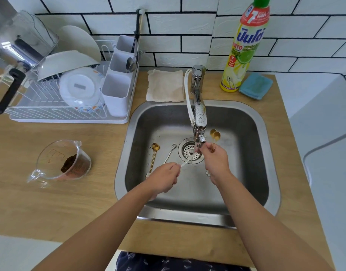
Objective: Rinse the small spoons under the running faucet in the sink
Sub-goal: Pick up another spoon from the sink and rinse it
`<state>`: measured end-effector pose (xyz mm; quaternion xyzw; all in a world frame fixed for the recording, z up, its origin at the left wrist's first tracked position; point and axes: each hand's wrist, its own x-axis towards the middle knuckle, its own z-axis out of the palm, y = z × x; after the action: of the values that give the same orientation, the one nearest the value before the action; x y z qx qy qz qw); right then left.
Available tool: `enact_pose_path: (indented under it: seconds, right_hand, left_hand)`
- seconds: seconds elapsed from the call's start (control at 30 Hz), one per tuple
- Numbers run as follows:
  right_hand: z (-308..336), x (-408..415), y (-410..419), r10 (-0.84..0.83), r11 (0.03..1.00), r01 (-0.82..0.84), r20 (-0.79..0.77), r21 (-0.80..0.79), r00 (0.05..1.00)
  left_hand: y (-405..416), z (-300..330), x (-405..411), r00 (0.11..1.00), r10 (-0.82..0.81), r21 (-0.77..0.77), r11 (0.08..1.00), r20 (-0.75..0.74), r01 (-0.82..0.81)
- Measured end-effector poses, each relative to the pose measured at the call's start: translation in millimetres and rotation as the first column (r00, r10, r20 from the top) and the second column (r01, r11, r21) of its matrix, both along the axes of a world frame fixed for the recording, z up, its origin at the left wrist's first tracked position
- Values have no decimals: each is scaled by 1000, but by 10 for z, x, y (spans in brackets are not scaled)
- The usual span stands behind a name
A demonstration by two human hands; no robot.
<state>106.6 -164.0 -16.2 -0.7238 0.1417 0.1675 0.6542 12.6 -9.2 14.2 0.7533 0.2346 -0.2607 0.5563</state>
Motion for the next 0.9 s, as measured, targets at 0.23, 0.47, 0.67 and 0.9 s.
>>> enact_pose_path:
  seconds: [0.23,0.47,0.67,0.9]
  right_hand:
    - [-68,-112,134,200,980,-199,13,-28,980]
    - [-12,-108,158,38,999,-39,-30,-38,999]
    - [-35,-193,116,215,974,-214,-11,70,976]
    - [57,-72,111,102,983,-86,-89,164,991]
  left_hand:
    - [157,68,-117,1000,-11,67,998,14,10]
    - [138,83,-81,991,72,-71,994,-110,-80]
    - [140,0,-96,999,16,-71,997,-48,-19]
    - [83,-41,-145,980,-116,191,978,159,84]
